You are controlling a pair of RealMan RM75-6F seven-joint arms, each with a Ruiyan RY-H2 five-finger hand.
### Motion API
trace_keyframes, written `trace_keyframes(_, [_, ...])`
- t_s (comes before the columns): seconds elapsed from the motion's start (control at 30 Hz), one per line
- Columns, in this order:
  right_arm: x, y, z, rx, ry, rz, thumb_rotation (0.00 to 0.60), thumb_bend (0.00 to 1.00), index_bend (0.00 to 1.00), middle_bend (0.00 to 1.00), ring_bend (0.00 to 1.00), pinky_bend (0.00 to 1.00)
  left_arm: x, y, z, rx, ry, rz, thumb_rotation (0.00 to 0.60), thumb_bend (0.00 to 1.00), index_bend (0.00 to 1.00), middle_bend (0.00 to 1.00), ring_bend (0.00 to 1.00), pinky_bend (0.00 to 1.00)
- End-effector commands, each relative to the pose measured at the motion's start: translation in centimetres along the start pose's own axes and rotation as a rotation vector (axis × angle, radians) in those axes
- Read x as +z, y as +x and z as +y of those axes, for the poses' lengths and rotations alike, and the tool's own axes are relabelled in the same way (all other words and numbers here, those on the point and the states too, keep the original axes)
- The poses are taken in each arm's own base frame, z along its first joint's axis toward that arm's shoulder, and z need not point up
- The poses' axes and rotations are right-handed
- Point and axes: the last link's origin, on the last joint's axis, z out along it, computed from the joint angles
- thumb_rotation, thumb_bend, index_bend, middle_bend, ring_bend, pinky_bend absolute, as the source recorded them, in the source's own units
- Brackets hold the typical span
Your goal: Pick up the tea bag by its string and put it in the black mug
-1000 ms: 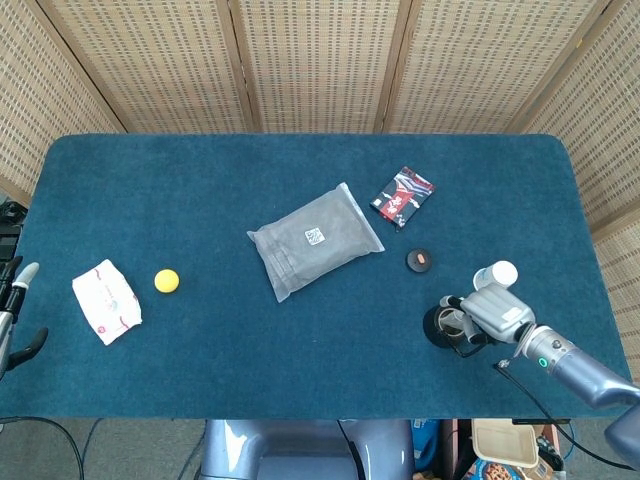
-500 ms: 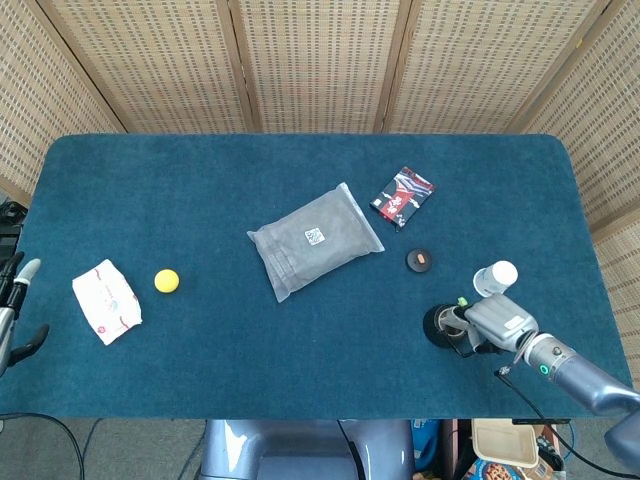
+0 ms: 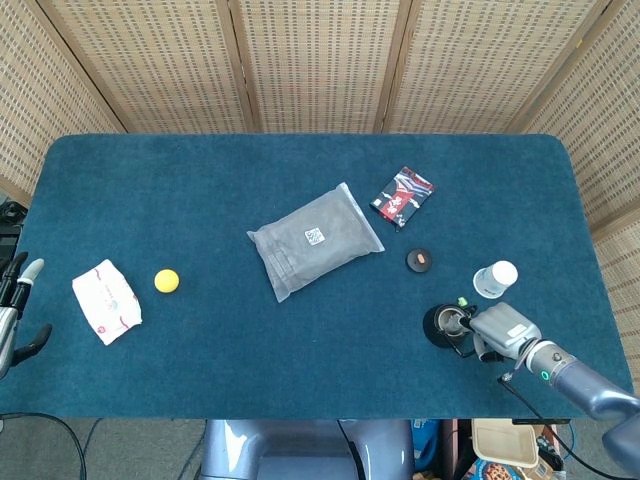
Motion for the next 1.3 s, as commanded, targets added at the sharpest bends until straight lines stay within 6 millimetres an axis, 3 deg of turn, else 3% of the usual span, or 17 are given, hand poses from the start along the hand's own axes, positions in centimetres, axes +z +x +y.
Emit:
trace_keyframes(0.03, [0.3, -0.1, -0.1, -0.007, 0.002, -0.005, 0.34, 1.0, 0.22, 1.0, 1.0, 1.0, 0.0, 0.0, 0.0, 0.0, 0.0, -0.001, 0.6, 0.32, 0.03, 0.0, 0.0, 0.0])
trace_keyframes(0.6, [1.8, 1.1, -0.9, -0.043, 0.02, 0.025, 0.343, 1.0, 0.22, 1.0, 1.0, 1.0, -0.1, -0.5, -0.5, -0.005, 0.013, -0.016, 0.6, 0.32, 0.03, 0.0, 0.0, 0.0])
trace_keyframes(1.03, [-0.1, 2.2, -0.9, -0.046, -0.001, 0.084, 0.347, 1.0, 0.22, 0.99, 1.0, 1.0, 0.0, -0.7, -0.6, -0.016, 0.012, -0.015, 0.6, 0.32, 0.03, 0.0, 0.0, 0.0])
trace_keyframes(1.3, [-1.9, 3.3, -0.5, 0.012, -0.039, 0.208, 0.349, 1.0, 0.22, 0.87, 0.96, 0.98, -0.2, -1.1, -0.6, -0.027, 0.019, -0.03, 0.6, 0.32, 0.03, 0.0, 0.0, 0.0])
